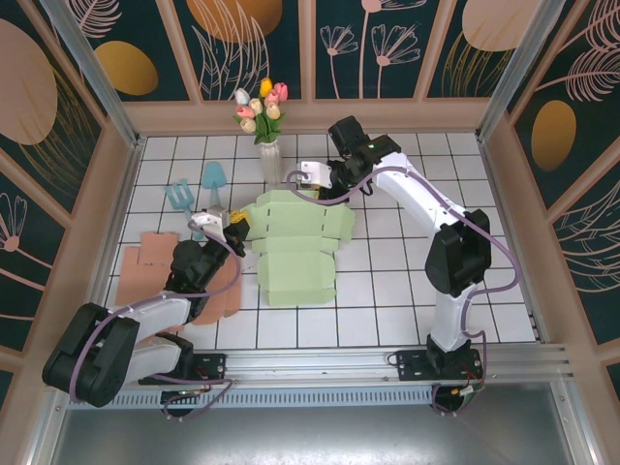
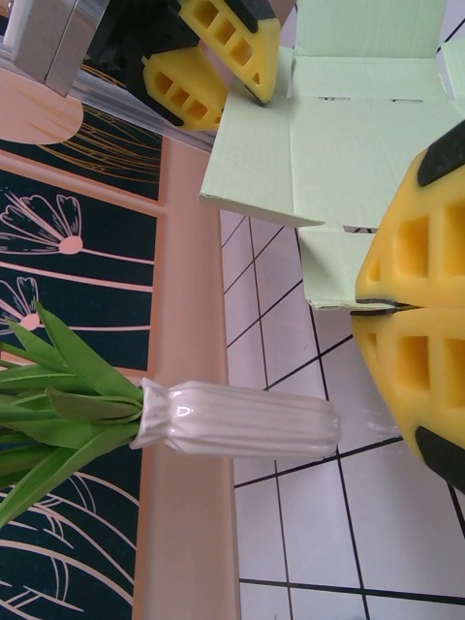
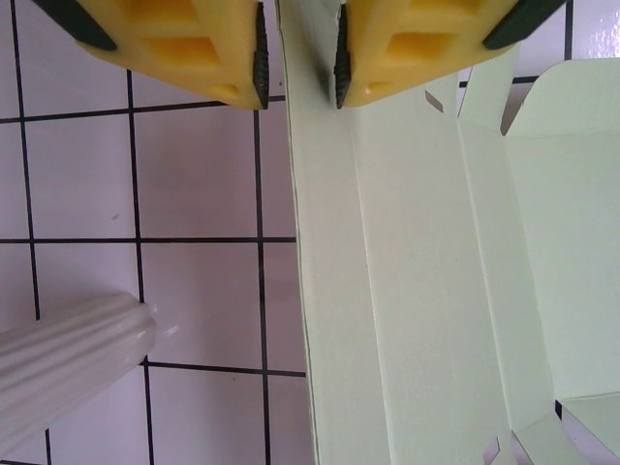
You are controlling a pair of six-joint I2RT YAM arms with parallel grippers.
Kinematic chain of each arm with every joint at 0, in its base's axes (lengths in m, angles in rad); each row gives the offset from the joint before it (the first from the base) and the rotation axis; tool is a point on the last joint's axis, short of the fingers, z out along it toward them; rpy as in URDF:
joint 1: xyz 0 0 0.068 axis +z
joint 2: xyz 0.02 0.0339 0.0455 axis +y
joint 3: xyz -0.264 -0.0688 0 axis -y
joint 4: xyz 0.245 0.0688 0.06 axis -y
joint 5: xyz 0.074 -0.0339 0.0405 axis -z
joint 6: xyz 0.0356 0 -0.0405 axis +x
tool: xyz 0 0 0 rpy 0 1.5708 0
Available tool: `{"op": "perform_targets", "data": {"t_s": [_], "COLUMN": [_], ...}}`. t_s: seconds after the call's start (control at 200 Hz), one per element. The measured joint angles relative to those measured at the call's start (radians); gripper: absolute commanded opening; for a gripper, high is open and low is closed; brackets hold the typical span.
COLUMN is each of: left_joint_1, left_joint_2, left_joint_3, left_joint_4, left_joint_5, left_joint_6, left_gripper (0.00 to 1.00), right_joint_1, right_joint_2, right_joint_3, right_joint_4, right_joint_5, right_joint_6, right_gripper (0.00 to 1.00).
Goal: Fold the paper box
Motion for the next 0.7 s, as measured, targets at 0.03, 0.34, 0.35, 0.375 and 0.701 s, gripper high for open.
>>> {"op": "perform_targets", "data": {"t_s": [0.03,0.34,0.35,0.375,0.701], "left_joint_1": [0.0,-0.001,-0.001,-0.002,-0.002], "left_joint_2": [-0.001,-0.009,-0.009,-0.01,-0.019], "left_joint_3": [-0.001,-0.005,-0.005,-0.006,-0.011], "left_joint_4": [0.0,0.0,0.0,0.0,0.0], "left_joint_5": [0.0,0.0,0.0,0.0,0.001], "left_joint_6": [0.0,0.0,0.0,0.0,0.0], "left_gripper": [0.0,0.0,0.0,0.0,0.0], "right_joint_1": [0.0,0.0,0.0,0.0,0.001], "right_joint_2": [0.0,0.0,0.0,0.0,0.0], "right_joint_3": [0.0,-0.011,-0.012,-0.014,-0.024], "right_joint_4": [0.0,0.001,0.001,0.001,0.001], "right_joint_5": [0.001,0.002,0.002,0.004,0.012], "right_joint_6": [0.0,0.0,0.0,-0.001,-0.002], "right_gripper": [0.24,0.19,0.19,0.18,0.16]}}
